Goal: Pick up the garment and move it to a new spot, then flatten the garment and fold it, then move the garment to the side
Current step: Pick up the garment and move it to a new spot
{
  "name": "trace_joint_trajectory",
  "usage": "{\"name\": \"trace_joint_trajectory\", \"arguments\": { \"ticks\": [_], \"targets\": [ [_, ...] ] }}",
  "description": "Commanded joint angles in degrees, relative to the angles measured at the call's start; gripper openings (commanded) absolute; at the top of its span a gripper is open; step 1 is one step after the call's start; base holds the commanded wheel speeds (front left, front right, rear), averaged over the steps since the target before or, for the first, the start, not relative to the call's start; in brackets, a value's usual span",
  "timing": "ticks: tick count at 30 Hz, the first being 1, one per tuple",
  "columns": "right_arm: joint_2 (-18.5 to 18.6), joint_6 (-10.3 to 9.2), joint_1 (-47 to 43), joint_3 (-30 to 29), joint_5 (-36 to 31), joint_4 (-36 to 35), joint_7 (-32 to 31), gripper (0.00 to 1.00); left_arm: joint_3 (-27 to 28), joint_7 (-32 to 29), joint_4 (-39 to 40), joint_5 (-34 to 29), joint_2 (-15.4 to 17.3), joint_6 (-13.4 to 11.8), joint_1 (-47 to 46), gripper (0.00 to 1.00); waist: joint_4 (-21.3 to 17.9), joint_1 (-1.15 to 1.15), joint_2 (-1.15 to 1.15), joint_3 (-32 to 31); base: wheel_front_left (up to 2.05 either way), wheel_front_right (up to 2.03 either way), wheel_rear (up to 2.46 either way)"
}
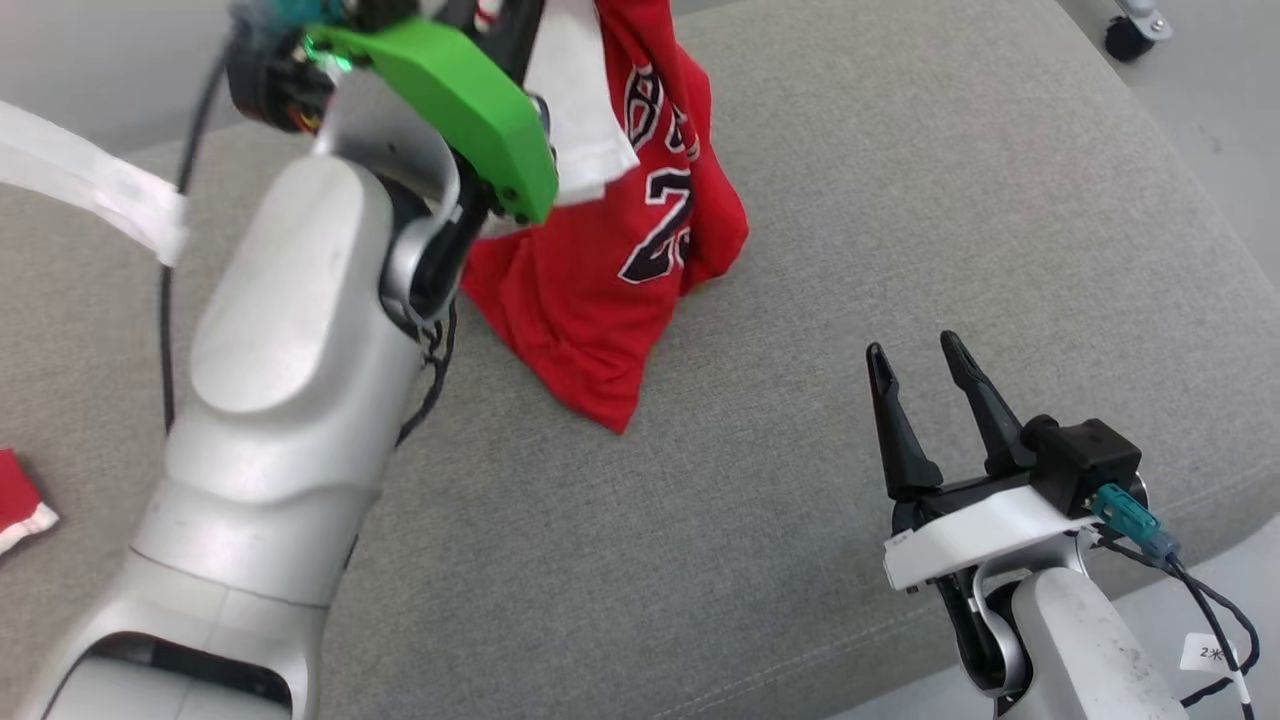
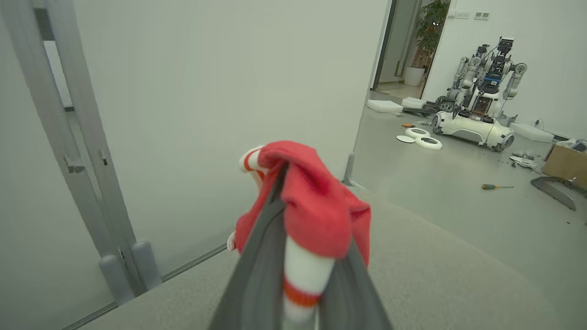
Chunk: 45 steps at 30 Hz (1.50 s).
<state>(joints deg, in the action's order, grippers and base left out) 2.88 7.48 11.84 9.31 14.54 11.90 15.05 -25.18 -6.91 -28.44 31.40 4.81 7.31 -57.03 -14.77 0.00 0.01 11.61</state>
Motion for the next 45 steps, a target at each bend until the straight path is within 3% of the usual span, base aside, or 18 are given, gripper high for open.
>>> {"name": "trace_joint_trajectory", "arguments": {
  "ticks": [1,7,8,9,17,21,28,32,45],
  "targets": [
    [0.0,0.02,0.46,0.04,0.44,-0.29,0.19,1.0,-1.09,0.86,-1.62,-1.33,0.35,0.24,1.78,0.0,-3.07,0.0,-0.01,3.19,0.0,0.0,0.0],
    [0.01,0.03,0.56,-0.53,0.41,-0.2,0.19,1.0,-8.57,2.88,-8.92,-2.37,-0.99,0.25,8.08,0.0,-2.19,0.0,-0.01,3.23,0.0,0.0,0.0],
    [0.0,0.02,0.64,-0.43,0.34,-0.14,0.19,1.0,-9.52,3.57,-9.67,-1.92,-1.16,0.25,9.0,0.45,-1.85,0.0,-0.01,3.03,0.0,0.0,0.0],
    [0.02,0.02,0.66,-0.42,0.25,-0.06,0.19,1.0,-10.33,4.54,-10.57,-1.16,-1.26,0.25,10.17,1.0,-1.4,0.0,-0.01,2.69,0.0,0.0,0.0],
    [0.07,0.02,-0.96,-1.74,-1.3,0.44,0.19,1.0,-13.52,13.04,-9.53,6.31,-1.82,0.25,17.18,1.0,3.49,0.0,-0.01,-1.26,0.0,0.0,0.0],
    [0.07,0.03,-2.15,-3.81,-2.59,0.48,0.19,1.0,-12.38,19.7,-6.0,6.59,-1.0,0.11,20.91,1.0,6.63,0.0,-0.01,-3.65,0.0,0.0,0.0],
    [0.07,0.02,-4.65,-7.6,-5.21,0.47,0.16,1.0,-0.8,22.07,8.03,1.53,3.82,-3.27,33.38,1.0,12.33,0.0,-0.01,-6.88,0.0,0.0,0.0],
    [0.07,0.02,-5.33,-8.92,-5.89,0.63,-0.34,1.0,5.32,22.03,12.47,-2.77,4.54,-3.16,40.57,1.0,14.05,0.0,-0.01,-7.98,0.0,0.0,0.0],
    [0.07,0.02,-6.58,-11.31,-6.45,3.05,-0.62,1.0,16.49,22.05,13.44,-12.2,0.64,-0.74,51.25,1.0,16.2,0.0,-0.01,-9.61,0.0,0.0,0.0]
  ]
}}
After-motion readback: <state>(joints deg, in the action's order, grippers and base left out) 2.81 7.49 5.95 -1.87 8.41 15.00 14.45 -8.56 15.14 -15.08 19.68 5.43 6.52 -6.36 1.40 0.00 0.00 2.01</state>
